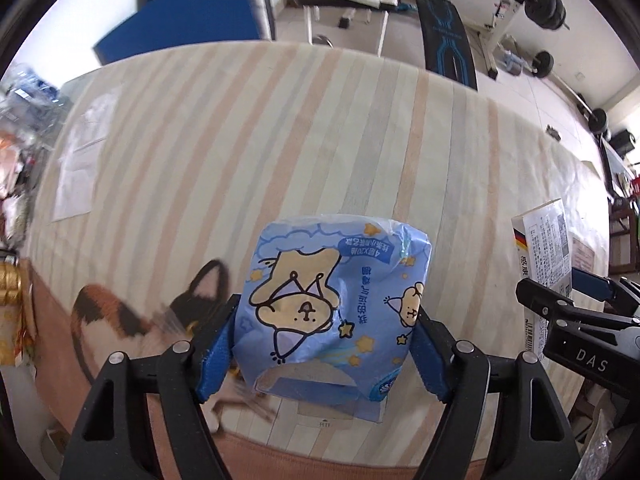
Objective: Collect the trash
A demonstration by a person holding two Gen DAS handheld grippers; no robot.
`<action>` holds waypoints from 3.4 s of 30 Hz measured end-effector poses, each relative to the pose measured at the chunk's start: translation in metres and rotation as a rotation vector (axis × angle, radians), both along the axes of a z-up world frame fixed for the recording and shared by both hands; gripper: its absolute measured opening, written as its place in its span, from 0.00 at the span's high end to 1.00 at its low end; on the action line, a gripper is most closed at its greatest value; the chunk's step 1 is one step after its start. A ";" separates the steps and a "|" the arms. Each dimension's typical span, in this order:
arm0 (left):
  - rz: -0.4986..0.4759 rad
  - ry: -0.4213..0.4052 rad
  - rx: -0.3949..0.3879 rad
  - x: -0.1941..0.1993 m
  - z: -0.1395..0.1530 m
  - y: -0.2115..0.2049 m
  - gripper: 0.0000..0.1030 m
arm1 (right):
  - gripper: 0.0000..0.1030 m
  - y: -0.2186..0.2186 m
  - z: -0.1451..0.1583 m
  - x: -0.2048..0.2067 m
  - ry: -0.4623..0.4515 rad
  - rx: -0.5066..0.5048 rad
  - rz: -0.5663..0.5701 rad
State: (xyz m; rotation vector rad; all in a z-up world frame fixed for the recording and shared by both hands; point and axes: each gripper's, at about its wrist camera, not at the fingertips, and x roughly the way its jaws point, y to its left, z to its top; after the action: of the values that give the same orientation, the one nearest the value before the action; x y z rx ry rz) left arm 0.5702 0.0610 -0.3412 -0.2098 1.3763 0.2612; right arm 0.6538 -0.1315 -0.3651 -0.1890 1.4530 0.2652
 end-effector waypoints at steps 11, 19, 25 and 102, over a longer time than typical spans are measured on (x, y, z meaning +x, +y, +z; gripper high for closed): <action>0.148 -0.131 0.022 -0.113 0.067 0.010 0.27 | 0.24 0.008 0.066 -0.095 -0.070 0.104 0.044; 0.270 -0.192 0.023 -0.244 0.099 0.020 0.27 | 0.24 0.036 0.098 -0.202 -0.080 0.181 0.159; 0.404 -0.211 0.015 -0.382 0.100 0.021 0.27 | 0.24 0.060 0.109 -0.319 -0.073 0.201 0.284; 1.040 -0.034 -0.140 -0.781 -0.013 -0.047 0.01 | 0.02 0.121 -0.024 -0.702 0.146 0.006 1.036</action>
State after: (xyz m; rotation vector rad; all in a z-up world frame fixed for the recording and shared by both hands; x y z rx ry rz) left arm -0.2107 0.0141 -0.3546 -1.0416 1.1468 1.0126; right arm -0.0486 -0.0110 -0.3895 -0.9330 1.3861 1.1361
